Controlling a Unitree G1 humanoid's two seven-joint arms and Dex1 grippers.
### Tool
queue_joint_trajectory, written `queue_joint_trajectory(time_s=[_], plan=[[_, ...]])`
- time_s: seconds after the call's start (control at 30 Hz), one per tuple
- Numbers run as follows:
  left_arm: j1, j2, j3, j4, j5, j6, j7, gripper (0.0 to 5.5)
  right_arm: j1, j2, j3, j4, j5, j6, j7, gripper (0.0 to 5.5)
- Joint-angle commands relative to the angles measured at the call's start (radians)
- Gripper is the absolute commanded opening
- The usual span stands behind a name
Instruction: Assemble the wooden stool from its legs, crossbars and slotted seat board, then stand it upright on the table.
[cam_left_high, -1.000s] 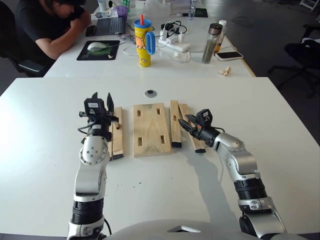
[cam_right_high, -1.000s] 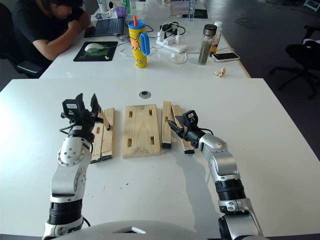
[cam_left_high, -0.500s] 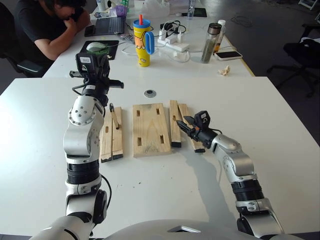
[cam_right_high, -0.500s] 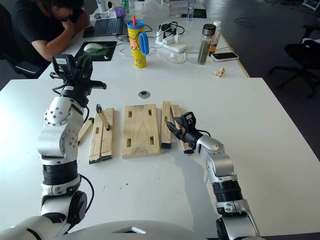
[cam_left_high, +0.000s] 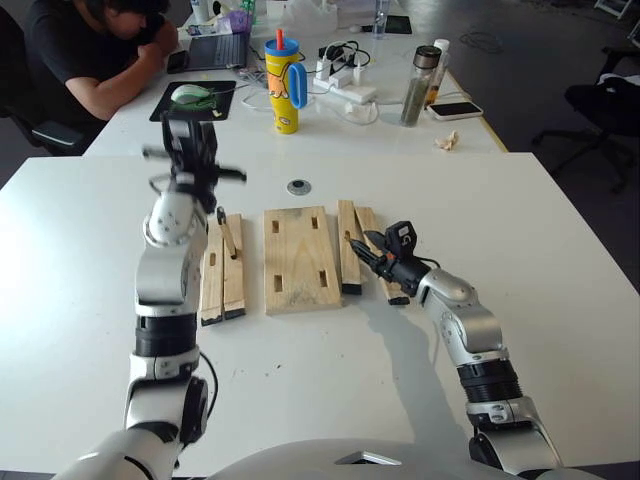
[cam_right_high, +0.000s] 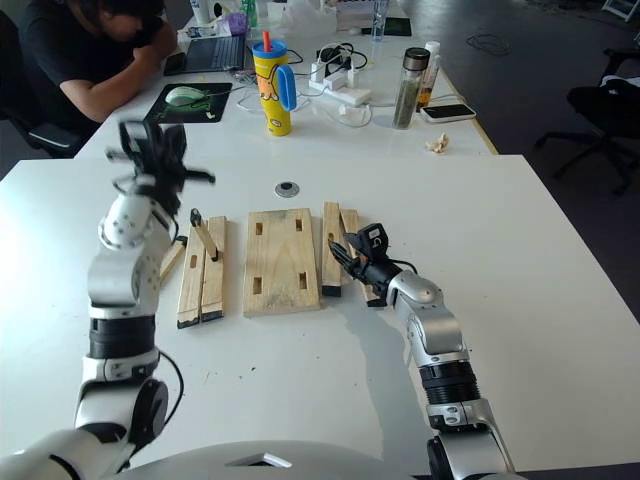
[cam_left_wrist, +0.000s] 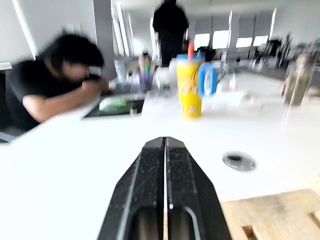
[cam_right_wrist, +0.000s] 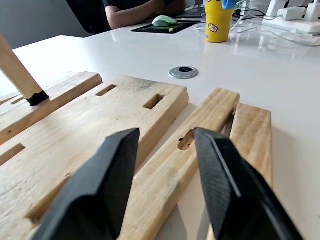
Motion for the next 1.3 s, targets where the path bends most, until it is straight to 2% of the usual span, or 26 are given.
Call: queue_joint_trajectory(time_s=[0.03,0.23,0.63,0.87,1.1,1.3], plan=[[0.069,-0.022,-0.027,0.112,0.015,0.069,0.005,0.02,-0.019,0.000,0.007,-0.005,-0.007,-0.002,0.004,2.00],[-0.020,0.003,-0.018,0.107,0.025,0.055,0.015,0.02,-0.023,-0.003,0.004,0.004,-0.011,-0.005,0.006,2.00],[-0.102,0.012,0.065,-0.075,0.001,-0.008,0.073,0.02,-0.004,0.007,0.002,0.007,-0.009,-0.012,-0.001,2.00],[-0.190,0.014,0.063,-0.089,-0.025,0.041,0.058,0.02,-0.002,0.009,0.004,0.011,-0.010,-0.018,-0.003,2.00],[-0.198,0.007,0.036,-0.100,-0.033,0.094,0.039,0.02,-0.006,0.009,0.006,0.016,-0.012,-0.023,-0.004,2.00],[-0.242,-0.010,0.034,-0.161,-0.056,0.015,0.026,0.02,-0.002,0.007,0.004,0.015,-0.014,-0.026,-0.004,2.00]])
